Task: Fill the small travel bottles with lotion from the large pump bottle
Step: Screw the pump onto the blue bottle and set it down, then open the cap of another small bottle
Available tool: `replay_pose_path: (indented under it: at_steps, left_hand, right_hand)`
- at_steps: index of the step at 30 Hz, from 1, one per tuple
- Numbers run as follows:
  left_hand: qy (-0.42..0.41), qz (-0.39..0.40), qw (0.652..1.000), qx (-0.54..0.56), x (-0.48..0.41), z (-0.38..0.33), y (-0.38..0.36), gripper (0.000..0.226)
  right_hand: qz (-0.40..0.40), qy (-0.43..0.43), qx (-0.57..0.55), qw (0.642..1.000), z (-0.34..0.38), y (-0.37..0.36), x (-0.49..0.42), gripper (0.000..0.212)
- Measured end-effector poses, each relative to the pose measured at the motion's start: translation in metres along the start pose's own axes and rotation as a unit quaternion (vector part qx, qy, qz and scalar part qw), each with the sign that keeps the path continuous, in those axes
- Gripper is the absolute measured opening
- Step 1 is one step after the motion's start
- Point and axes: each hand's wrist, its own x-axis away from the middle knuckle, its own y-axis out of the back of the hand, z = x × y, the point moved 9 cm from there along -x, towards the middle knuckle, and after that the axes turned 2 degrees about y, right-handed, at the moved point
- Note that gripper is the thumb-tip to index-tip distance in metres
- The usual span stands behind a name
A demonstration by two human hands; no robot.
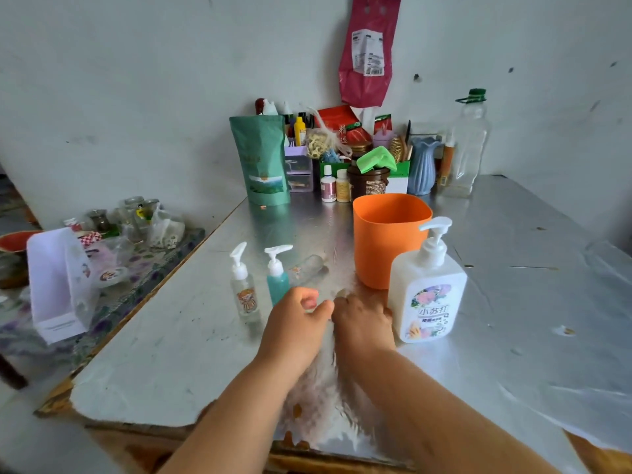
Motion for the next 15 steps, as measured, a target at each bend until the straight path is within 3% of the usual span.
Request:
replay_pose_path:
  at_steps: [4,8,11,15]
  left_hand:
    - [0.114,0.024,0.987,0.108,0.002,0.032,-0.038,0.053]
    - [0.133,0.054,0.97,0.196,0.012,0.029,-0.061,0.028]
    - [0.093,0.111,0.964,0.224,0.028,0.013,-0.076,0.017]
    - [-0.026,0.087,0.975,0.201,0.04,-0.005,-0.071,0.024]
  right_hand:
    - [-0.042,0.038,-0.087,0.995,-0.01,0.016,0.041,0.035]
    - [-0.106,0.002,-0.258,0.96,-0.038,0.029,0.066,0.02]
    - [-0.123,-0.042,-0.351,0.927,-0.055,0.025,0.08,0.016]
    - [-0.145,-0.042,-0.382,0.912,-0.074,0.026,0.092,0.021]
